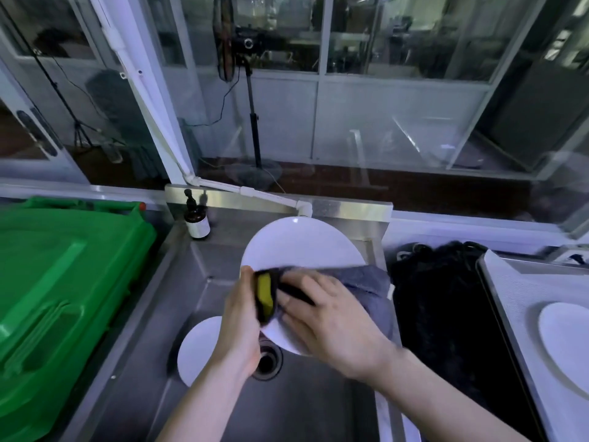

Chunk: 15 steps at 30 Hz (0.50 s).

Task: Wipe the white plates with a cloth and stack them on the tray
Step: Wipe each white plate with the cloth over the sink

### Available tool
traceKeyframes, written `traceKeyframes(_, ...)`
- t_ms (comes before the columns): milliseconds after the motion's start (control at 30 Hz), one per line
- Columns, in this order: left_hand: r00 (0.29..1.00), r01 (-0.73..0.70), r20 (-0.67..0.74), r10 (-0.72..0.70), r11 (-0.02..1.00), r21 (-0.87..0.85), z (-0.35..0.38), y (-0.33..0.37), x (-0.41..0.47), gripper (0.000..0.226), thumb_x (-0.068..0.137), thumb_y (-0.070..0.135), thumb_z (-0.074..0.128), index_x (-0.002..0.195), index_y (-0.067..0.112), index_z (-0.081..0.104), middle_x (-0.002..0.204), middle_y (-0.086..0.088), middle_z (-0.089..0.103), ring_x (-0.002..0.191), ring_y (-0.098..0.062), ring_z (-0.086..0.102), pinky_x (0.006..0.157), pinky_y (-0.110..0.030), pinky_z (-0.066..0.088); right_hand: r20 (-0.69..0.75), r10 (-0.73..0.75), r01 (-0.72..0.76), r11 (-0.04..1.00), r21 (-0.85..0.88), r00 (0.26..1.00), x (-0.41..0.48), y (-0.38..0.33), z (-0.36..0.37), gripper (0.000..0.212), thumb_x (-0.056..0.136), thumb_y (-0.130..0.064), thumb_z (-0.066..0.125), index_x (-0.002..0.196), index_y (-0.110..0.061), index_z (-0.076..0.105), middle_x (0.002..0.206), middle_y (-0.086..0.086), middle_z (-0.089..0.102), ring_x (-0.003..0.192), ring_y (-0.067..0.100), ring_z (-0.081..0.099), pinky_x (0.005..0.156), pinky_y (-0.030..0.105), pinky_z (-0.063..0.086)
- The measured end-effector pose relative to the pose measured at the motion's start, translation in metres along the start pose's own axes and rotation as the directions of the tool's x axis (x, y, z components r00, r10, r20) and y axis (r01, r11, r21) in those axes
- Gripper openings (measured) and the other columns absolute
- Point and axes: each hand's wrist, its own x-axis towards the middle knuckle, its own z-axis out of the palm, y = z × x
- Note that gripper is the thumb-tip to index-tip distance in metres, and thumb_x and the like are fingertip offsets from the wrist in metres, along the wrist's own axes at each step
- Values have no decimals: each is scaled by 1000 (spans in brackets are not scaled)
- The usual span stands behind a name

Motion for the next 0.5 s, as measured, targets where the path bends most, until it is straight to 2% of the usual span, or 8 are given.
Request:
traceKeyframes(33,997,-63,-45,67,994,87,1,-1,-1,51,105,54,33,109,25,75,104,3,79,93,-8,74,79,-35,54,-10,42,-42,999,-31,999,12,6,-1,39,102,-34,47,139,-24,54,136,3,55,122,25,53,97,36,43)
traceKeyframes(100,993,-90,-57,99,985,148,1,-2,-5,42,103,53,36,99,35,74,95,14,79,88,-5,73,79,-36,54,-23,173,-175,977,-124,985,33,25,-7,44,104,-38,40,146,-27,45,139,1,50,119,25,50,93,36,41)
traceKeyframes(200,990,-93,-100,104,990,107,-7,-1,-8,39,103,53,39,100,32,71,91,14,79,82,-8,74,73,-34,54,-8,281,-274,927,-254,960,40,47,-16,48,104,-43,29,151,-33,34,142,-4,42,118,23,45,91,34,35)
traceKeyframes(300,970,-169,-167,177,984,61,-13,11,-5,38,102,50,42,104,26,71,94,10,79,80,-9,73,61,-29,53,40,188,-173,954,-243,981,16,39,-28,45,101,-43,36,143,-33,48,127,-5,54,104,26,52,82,37,41)
traceKeyframes(333,962,-186,-191,194,981,57,-15,13,-2,37,103,48,43,103,24,71,95,7,79,78,-9,73,61,-30,54,63,130,-117,975,-187,989,5,29,-29,43,100,-42,39,140,-32,52,121,-4,57,97,27,53,79,39,44)
traceKeyframes(433,972,-143,-186,145,989,28,-13,10,1,39,106,47,41,100,16,64,105,-1,71,90,-18,68,80,-38,54,127,-28,24,999,35,992,-14,-10,-20,39,102,-41,41,137,-28,55,114,-3,56,91,25,52,77,40,47)
traceKeyframes(500,978,-116,-169,120,993,31,-9,3,3,38,109,37,36,112,12,64,112,-11,66,91,-25,66,77,-37,51,82,-12,3,995,102,997,-2,-22,-13,34,103,-38,42,128,-25,61,110,-1,55,90,25,49,79,39,47)
